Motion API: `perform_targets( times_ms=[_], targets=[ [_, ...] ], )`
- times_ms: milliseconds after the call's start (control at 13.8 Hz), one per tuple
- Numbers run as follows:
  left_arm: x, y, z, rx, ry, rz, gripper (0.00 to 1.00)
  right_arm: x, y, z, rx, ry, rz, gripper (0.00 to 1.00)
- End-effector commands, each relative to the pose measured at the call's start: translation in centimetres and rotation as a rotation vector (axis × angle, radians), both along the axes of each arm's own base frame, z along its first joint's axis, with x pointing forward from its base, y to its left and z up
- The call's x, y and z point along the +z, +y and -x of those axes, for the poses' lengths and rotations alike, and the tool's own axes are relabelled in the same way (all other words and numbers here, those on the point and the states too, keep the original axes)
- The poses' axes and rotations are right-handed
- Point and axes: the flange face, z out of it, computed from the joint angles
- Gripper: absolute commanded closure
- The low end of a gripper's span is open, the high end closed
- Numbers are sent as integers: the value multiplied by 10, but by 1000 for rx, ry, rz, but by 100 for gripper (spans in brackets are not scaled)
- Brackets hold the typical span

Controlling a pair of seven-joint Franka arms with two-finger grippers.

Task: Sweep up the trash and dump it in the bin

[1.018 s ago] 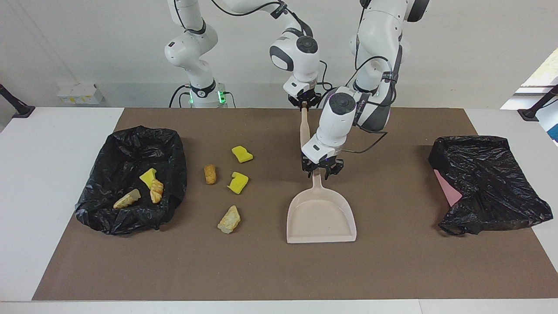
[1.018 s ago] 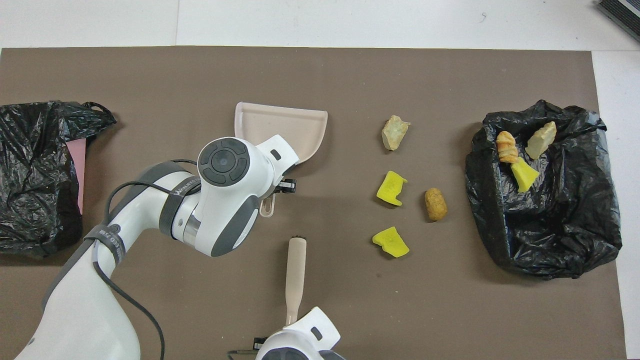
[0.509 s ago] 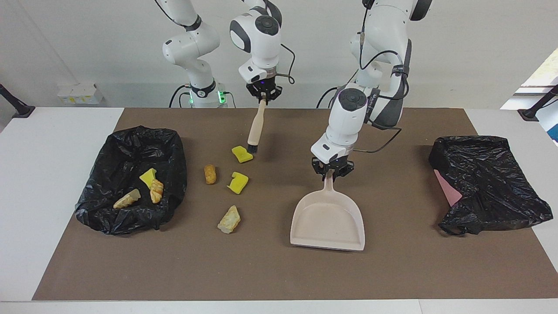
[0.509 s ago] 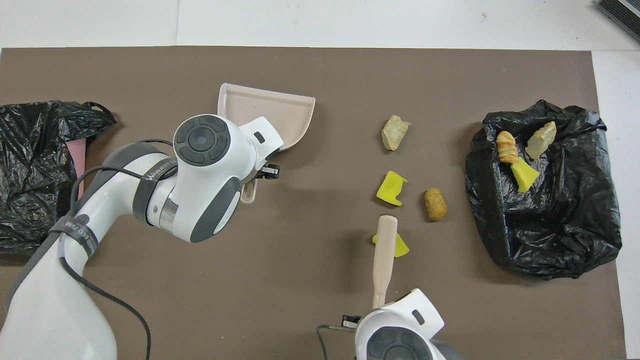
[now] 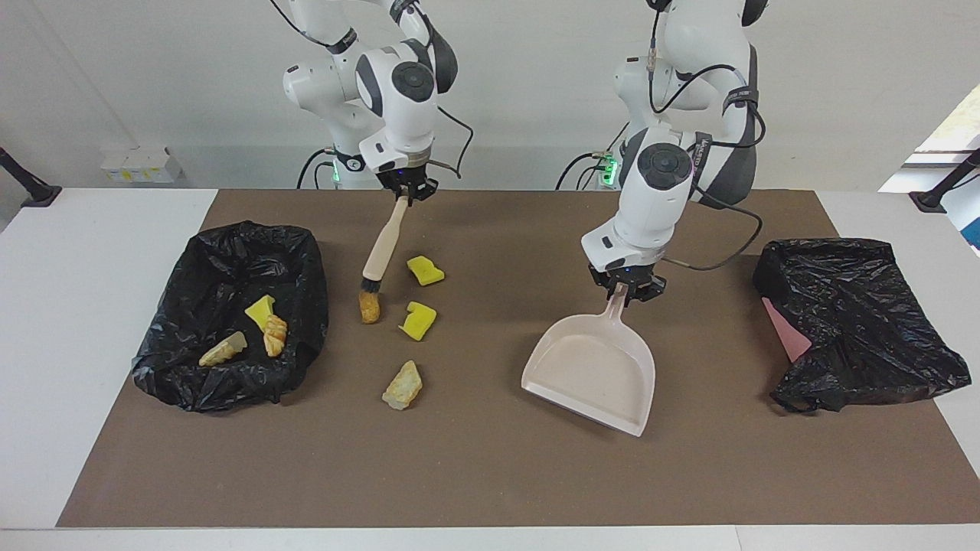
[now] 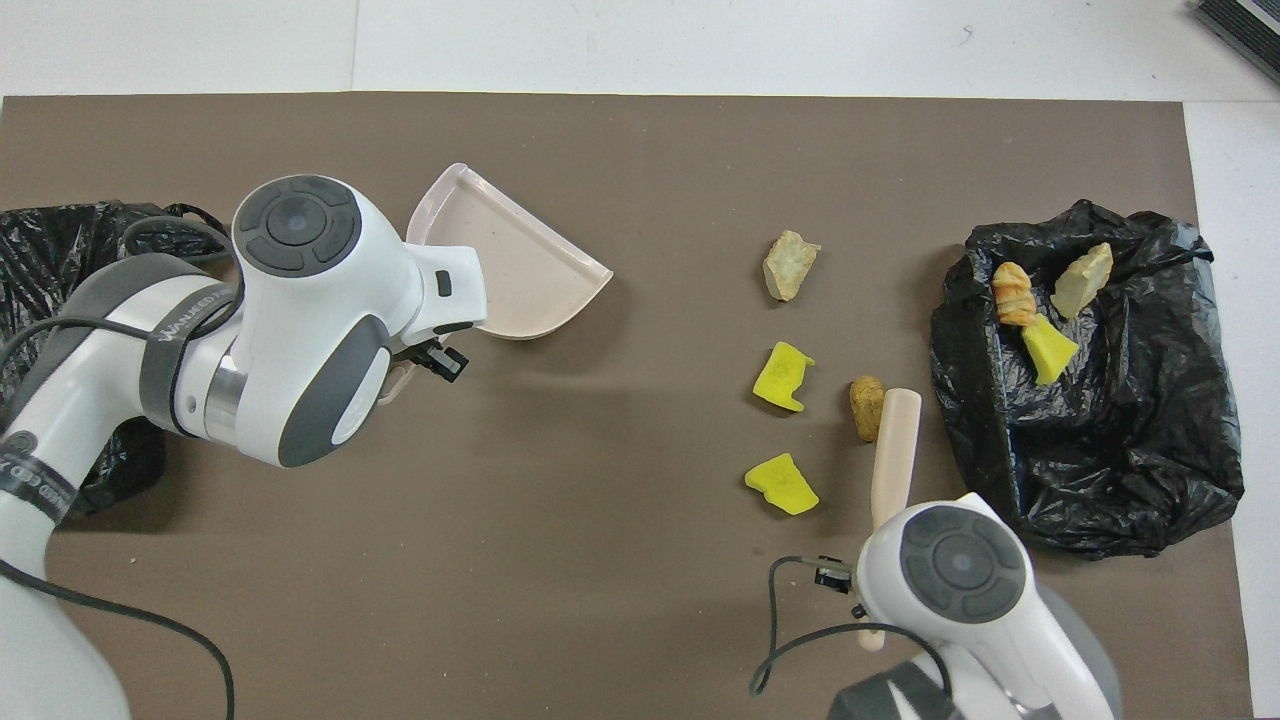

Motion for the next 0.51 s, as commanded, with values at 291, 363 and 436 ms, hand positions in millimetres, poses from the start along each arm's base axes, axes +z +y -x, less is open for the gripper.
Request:
perform_targets(
  times_ms=[291, 363, 436],
  targets=[
    [-5, 43, 2, -471, 68, -11, 100, -32, -49, -28, 7, 40, -21, 100],
    [-6, 45, 1, -563, 80, -7, 100, -42, -49, -34, 26, 44, -32, 100],
    [-8, 46, 4, -605, 91, -6, 100, -48, -48, -41, 42, 38, -48, 100]
  ],
)
